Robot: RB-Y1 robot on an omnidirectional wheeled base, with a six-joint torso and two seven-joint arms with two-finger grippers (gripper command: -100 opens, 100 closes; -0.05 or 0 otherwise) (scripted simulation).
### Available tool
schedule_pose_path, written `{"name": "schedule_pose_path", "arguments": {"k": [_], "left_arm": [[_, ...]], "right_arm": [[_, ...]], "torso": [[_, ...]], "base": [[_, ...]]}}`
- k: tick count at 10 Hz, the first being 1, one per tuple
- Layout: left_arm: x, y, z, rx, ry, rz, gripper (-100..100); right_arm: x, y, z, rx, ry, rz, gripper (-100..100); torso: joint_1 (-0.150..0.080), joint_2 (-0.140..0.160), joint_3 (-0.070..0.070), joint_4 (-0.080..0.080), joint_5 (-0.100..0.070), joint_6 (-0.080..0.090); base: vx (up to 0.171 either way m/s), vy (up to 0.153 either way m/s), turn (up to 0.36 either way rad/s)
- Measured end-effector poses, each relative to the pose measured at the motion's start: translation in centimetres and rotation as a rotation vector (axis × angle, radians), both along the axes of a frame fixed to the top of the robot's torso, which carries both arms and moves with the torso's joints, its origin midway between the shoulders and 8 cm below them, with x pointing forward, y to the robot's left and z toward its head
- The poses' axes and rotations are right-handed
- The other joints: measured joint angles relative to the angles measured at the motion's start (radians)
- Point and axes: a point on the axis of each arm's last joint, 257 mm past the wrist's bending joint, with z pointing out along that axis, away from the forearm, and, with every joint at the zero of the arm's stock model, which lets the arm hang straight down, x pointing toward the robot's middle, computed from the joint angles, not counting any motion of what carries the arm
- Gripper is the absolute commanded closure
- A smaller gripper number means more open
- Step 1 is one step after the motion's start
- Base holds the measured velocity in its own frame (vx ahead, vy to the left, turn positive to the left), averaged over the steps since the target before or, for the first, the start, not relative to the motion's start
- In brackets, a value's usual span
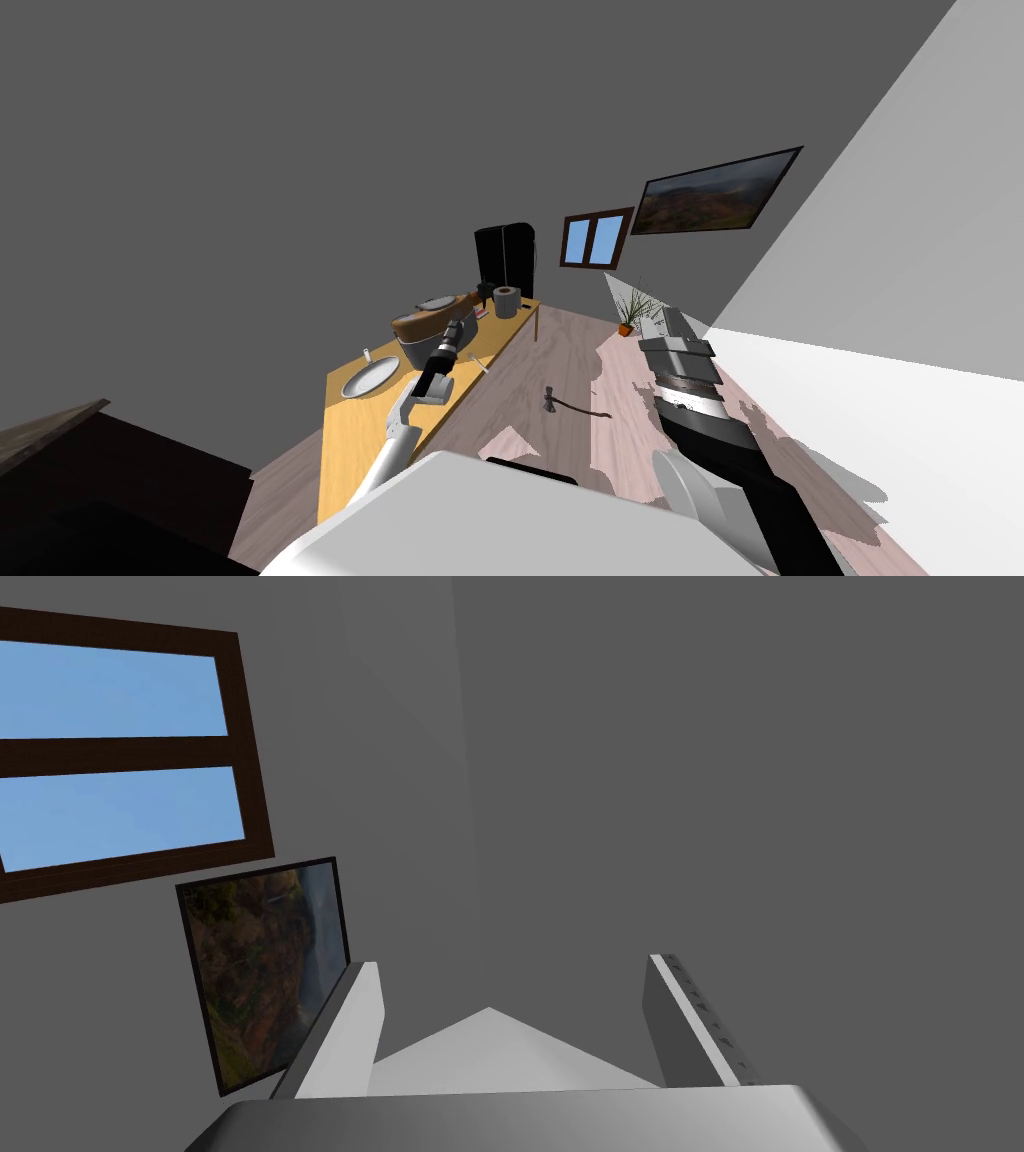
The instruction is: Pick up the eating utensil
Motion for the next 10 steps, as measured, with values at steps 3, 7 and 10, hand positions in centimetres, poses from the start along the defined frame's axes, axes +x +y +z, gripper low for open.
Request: {"name": "schedule_pose_path", "arguments": {"k": [3, 7, 10], "left_arm": [[2.1, 1.2, -3.1, -0.006, 0.085, 0.024, -100], [4.0, 2.8, -7.0, -0.007, 0.205, 0.055, -100], [5.4, 3.5, -9.8, -0.003, 0.299, 0.073, -100]], "right_arm": [[0.0, 0.0, 0.0, 0.0, 0.0, 0.0, 0], [0.0, 0.0, 0.0, 0.0, 0.0, 0.0, 0], [0.0, 0.0, 0.0, 0.0, 0.0, 0.0, 0]], "torso": [[0.0, -0.001, 0.0, 0.0, 0.0, 0.0], [0.0, -0.002, -0.001, 0.0, 0.0, 0.0], [0.001, -0.002, -0.001, -0.001, 0.0, 0.0]], "base": [[-0.011, -0.024, -0.037], [0.0, -0.019, -0.033], [0.014, -0.014, -0.04]]}}
